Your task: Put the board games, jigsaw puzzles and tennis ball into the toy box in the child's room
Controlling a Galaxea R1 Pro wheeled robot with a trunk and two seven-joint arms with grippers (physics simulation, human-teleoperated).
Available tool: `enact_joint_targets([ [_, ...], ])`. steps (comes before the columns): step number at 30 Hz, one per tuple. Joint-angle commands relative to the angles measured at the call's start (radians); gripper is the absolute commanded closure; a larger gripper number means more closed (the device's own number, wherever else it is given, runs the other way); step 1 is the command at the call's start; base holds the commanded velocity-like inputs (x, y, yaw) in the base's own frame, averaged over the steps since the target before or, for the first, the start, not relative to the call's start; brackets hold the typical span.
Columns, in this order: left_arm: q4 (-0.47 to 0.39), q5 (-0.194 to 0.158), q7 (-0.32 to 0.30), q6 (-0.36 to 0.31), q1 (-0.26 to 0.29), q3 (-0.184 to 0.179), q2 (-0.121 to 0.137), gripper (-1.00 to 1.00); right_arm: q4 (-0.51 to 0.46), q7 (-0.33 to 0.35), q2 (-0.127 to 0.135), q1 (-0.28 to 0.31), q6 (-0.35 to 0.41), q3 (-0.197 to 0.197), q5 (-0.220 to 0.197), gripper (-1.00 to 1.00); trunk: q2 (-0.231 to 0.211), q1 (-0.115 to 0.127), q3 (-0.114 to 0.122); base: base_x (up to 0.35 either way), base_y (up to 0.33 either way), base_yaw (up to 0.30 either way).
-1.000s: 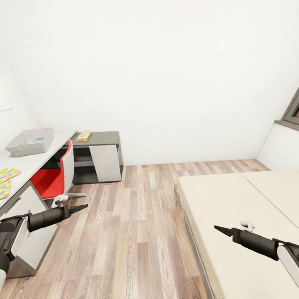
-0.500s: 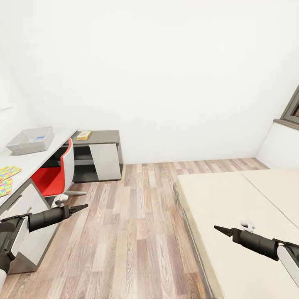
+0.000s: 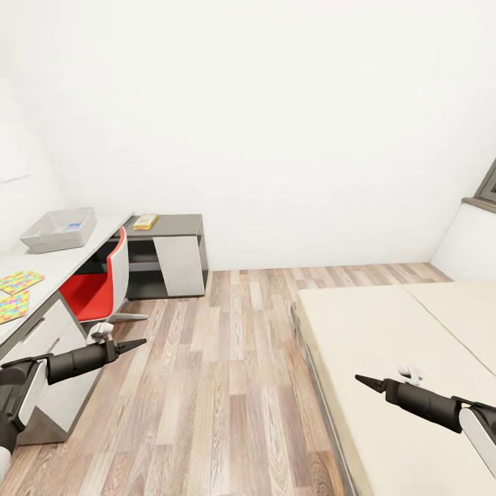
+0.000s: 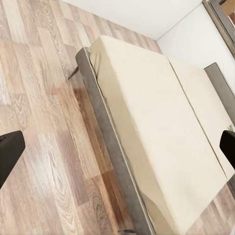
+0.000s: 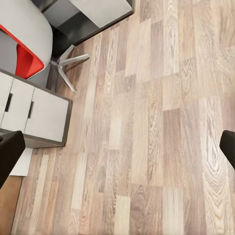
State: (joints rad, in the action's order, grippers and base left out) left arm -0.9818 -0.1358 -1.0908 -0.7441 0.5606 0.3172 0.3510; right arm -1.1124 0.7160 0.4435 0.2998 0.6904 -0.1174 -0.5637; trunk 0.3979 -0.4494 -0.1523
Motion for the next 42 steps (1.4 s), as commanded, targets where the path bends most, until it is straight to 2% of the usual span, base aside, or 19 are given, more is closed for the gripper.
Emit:
enact_joint_targets([
  [1, 0.0, -0.004, -0.001, -0.007, 0.001, 0.0, 0.0, -1.0, -0.001, 0.001, 0.0, 0.001, 0.006, -0.001, -0.004, -1.0, 0.002, -0.001, -0.002, -0.001, -0.001, 0.006],
  [7, 0.0, -0.004, -0.001, -0.007, 0.001, 0.0, 0.0, -1.0, -0.005, -0.001, -0.002, 0.001, 0.006, 0.002, -0.004, -1.0, 0.002, -0.001, -0.002, -0.001, 0.0, 0.03],
  [17, 0.0, -0.004, -0.001, -0.006, 0.001, 0.0, -0.001, -1.0, -0.007, -0.002, -0.023, 0.001, 0.006, 0.003, -0.003, -1.0, 0.002, -0.001, 0.003, -0.001, 0.0, 0.166],
  [42, 0.0, -0.004, -0.001, -0.006, 0.001, 0.001, -0.003, -1.0, -0.007, -0.002, -0.026, 0.001, 0.008, 0.003, -0.004, -1.0, 0.002, -0.001, 0.004, -0.026, 0.0, 0.012],
])
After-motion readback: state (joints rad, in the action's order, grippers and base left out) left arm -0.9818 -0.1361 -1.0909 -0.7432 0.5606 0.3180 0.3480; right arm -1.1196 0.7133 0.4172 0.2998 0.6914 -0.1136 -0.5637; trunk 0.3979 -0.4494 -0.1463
